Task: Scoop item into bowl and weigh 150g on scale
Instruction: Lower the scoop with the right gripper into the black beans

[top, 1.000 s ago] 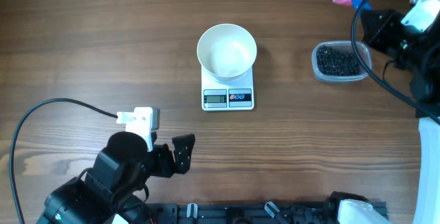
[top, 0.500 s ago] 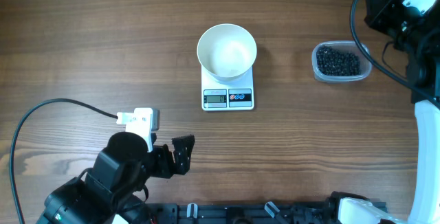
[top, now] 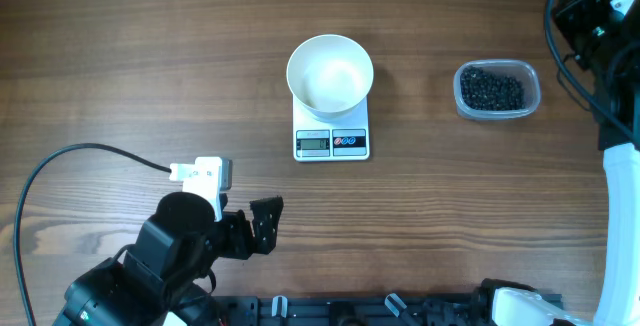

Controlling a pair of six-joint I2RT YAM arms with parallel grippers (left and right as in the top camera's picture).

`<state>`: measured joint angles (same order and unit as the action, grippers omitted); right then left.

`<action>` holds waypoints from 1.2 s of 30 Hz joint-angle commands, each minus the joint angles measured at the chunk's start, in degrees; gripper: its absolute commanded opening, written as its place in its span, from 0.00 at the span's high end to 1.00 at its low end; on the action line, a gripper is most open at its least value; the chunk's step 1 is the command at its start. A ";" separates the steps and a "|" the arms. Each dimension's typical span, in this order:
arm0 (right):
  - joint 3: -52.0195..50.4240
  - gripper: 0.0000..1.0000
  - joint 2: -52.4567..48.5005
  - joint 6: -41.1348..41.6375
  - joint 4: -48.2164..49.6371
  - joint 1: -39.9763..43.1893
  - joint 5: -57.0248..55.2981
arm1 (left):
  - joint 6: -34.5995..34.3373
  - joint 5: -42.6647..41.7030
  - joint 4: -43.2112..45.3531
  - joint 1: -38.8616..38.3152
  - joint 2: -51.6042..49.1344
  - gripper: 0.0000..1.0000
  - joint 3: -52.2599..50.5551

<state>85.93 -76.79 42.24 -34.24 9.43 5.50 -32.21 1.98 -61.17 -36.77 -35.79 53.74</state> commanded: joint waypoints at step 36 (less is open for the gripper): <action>-1.22 0.96 -6.73 -51.47 -25.77 0.07 -6.75 | 0.24 -0.46 0.00 0.37 -0.15 0.00 -0.13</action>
<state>85.10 -81.78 -7.05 -60.34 9.43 -1.17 -32.21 1.98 -61.30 -36.77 -35.79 53.71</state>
